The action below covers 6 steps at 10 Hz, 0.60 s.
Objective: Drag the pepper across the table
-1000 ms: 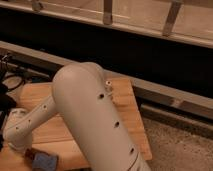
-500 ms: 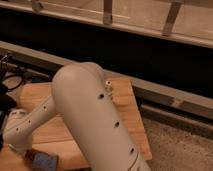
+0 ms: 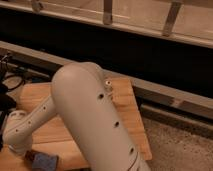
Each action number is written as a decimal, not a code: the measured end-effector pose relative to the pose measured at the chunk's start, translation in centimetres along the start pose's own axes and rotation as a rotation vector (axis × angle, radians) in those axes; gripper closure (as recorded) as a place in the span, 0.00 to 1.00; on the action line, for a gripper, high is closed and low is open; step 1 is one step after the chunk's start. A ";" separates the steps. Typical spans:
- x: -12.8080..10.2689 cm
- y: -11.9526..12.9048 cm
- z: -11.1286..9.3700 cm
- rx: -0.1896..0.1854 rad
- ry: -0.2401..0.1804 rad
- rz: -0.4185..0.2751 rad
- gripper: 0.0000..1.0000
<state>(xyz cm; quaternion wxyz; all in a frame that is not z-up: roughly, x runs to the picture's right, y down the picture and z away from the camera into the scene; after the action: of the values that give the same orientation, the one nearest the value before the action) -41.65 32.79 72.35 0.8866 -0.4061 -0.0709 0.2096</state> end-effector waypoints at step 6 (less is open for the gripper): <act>0.1 0.5 0.1 0.001 -0.001 -0.010 0.78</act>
<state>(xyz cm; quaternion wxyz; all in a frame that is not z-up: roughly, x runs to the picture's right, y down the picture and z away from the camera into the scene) -41.74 33.24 72.04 0.8878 -0.4054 -0.0730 0.2054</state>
